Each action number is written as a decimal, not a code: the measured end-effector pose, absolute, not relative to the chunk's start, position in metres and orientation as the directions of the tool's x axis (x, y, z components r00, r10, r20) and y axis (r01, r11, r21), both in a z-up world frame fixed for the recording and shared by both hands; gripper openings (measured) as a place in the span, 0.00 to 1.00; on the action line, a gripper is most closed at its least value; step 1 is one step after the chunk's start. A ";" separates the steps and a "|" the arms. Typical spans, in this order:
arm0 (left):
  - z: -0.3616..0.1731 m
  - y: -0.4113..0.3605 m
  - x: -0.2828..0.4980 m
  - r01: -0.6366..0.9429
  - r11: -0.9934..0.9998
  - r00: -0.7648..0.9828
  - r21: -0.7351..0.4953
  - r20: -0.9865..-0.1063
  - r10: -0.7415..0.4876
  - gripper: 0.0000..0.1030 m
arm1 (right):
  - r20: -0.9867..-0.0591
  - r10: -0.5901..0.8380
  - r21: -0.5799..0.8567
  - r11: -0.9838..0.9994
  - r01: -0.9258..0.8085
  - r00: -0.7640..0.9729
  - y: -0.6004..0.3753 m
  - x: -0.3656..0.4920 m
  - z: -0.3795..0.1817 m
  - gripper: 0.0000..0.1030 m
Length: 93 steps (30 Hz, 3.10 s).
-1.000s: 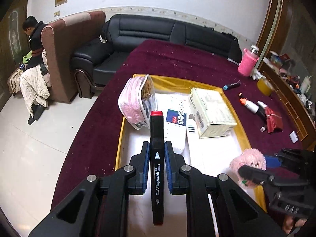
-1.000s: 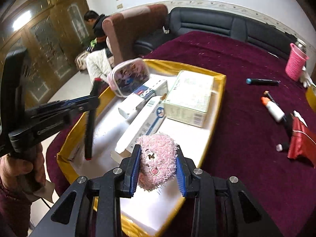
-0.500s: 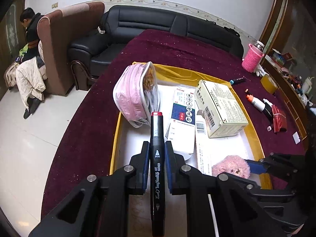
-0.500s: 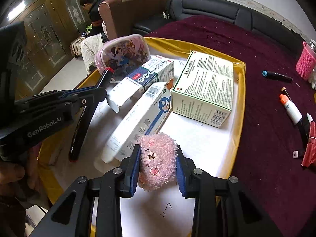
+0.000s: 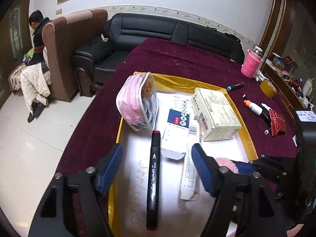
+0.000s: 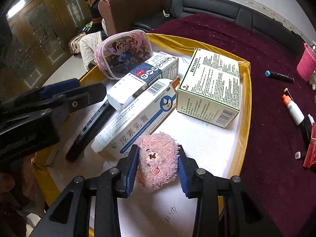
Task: Organize objects
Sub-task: 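Release the marker and the pink ball onto the tray with both grippers, then grasp the white bottle with orange cap using the left gripper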
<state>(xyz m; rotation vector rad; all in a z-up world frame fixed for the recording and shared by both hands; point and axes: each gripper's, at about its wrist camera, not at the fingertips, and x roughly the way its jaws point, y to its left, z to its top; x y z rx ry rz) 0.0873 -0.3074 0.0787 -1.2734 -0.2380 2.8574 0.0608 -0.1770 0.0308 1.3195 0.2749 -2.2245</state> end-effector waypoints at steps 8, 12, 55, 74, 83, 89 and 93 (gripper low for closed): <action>0.115 -0.274 0.111 0.055 -0.998 -0.732 0.039 -0.678 -0.067 0.76 | -0.794 -0.400 0.101 -0.829 0.550 -0.457 -0.153 0.082 0.061 0.63; 0.129 -0.249 0.120 0.054 -0.992 -0.759 0.117 -0.641 -0.117 0.78 | -0.761 -0.403 0.093 -0.844 0.529 -0.509 -0.128 0.097 0.077 0.71; 0.043 -0.053 -0.097 0.140 -0.977 -0.555 -0.161 -0.830 0.057 0.79 | -0.666 -0.205 0.336 -0.941 -0.043 -0.717 0.233 0.016 0.063 0.81; 0.019 -0.021 -0.114 0.043 -0.999 -0.567 -0.011 -0.823 -0.015 0.52 | -0.638 -0.236 0.369 -0.929 -0.023 -0.733 0.245 0.011 0.051 0.82; 0.024 -0.013 -0.094 -0.050 -0.998 -0.575 -0.036 -0.816 0.059 0.24 | -0.647 -0.195 0.332 -0.942 -0.042 -0.737 0.243 0.011 0.046 0.82; 0.044 -0.038 -0.045 -0.078 -0.970 -0.562 -0.229 -0.794 0.232 0.24 | -0.653 -0.181 0.309 -0.950 -0.040 -0.735 0.240 0.010 0.043 0.82; 0.067 -0.059 -0.005 -0.118 -0.940 -0.566 -0.320 -0.756 0.328 0.24 | -0.656 -0.203 0.279 -0.960 0.015 -0.727 0.220 0.011 0.062 0.82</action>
